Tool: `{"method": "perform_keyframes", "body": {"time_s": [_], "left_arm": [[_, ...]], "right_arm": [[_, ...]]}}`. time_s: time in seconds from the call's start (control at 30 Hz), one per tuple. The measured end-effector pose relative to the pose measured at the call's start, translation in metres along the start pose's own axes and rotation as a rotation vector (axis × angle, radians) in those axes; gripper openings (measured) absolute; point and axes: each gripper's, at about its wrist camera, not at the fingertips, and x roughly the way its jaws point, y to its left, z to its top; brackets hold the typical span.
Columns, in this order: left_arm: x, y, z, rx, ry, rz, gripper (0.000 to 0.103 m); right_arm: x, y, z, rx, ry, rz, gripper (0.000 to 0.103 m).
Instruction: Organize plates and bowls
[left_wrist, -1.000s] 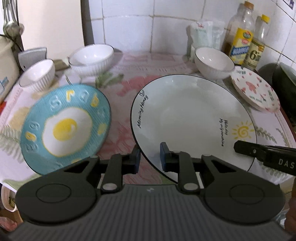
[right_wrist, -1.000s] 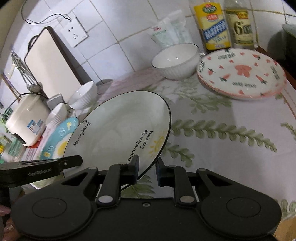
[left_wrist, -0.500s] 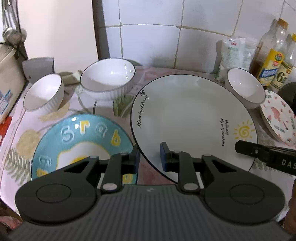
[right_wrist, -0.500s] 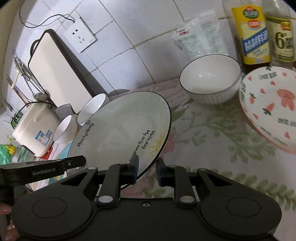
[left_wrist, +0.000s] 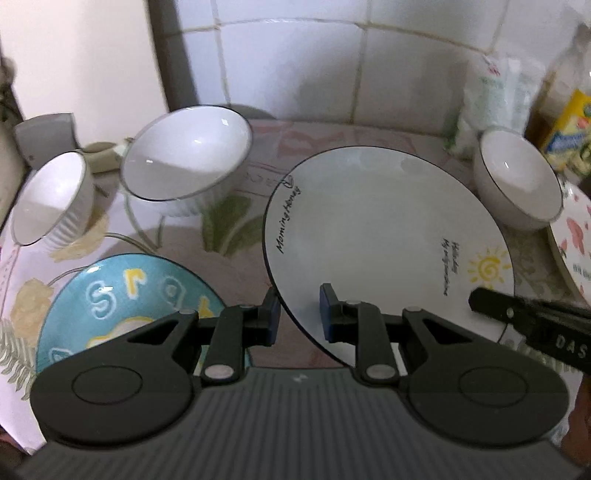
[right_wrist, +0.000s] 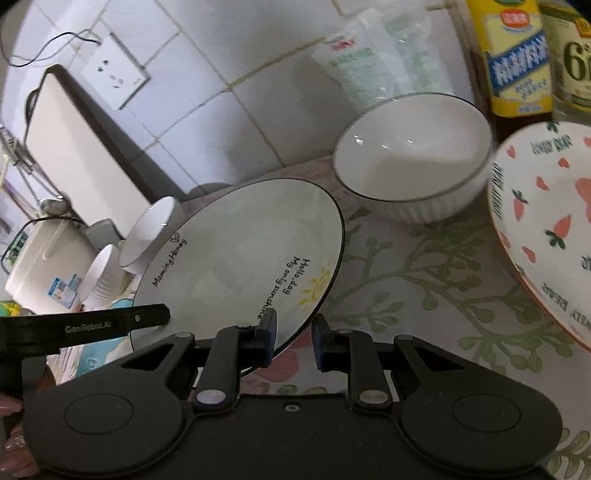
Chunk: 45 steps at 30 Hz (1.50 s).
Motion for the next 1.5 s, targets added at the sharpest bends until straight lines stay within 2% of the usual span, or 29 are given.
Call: {"method": "perform_keyframes", "body": {"time_s": [0.2,0.37,0.43,0.6,0.67,0.7,0.77,0.8,0.83,0.97,1.27,1.4,1.5], "left_arm": [[0.004,-0.001,-0.001,-0.011,0.021,-0.006,0.021],[0.008,-0.007,0.002,0.020,0.125,0.016,0.024],[-0.005,-0.010,0.000,0.055,0.101,0.065,0.024],[-0.040,-0.006,-0.009,0.093,0.086,0.025,0.025],[-0.056,-0.003,-0.013,0.120,0.081,0.013,0.027],[-0.063,-0.002,-0.015,0.132,0.077,0.012,0.031],[-0.081,0.001,-0.020,0.154,0.064,0.016,0.039],[-0.089,0.003,-0.023,0.158,0.058,0.017,0.042],[-0.096,0.007,-0.025,0.160,0.056,0.016,0.043],[-0.122,0.029,-0.031,0.136,0.078,-0.017,0.044],[-0.178,0.078,-0.051,0.156,0.017,-0.066,0.062],[-0.193,0.096,-0.063,0.186,-0.033,-0.037,0.067],[-0.196,0.109,-0.070,0.193,-0.044,-0.045,0.070]], "right_arm": [[-0.001,-0.005,-0.001,0.000,0.007,-0.016,0.024],[-0.004,-0.001,-0.004,-0.025,0.013,-0.075,0.023],[-0.013,-0.001,-0.008,0.025,-0.017,-0.091,0.029],[-0.044,0.000,-0.020,0.050,-0.039,-0.071,0.032],[-0.057,0.007,-0.021,0.033,-0.040,-0.072,0.032],[-0.066,0.012,-0.022,0.023,-0.044,-0.068,0.032],[-0.078,0.021,-0.023,0.009,-0.045,-0.066,0.035],[-0.084,0.027,-0.023,0.003,-0.042,-0.084,0.040],[-0.088,0.031,-0.023,-0.002,-0.039,-0.107,0.046],[-0.105,0.050,-0.024,-0.037,-0.027,-0.131,0.047],[-0.134,0.088,-0.033,0.034,0.025,-0.008,0.057],[-0.135,0.114,-0.039,0.012,0.061,0.046,0.060],[-0.132,0.135,-0.044,-0.035,0.075,0.064,0.060]]}}
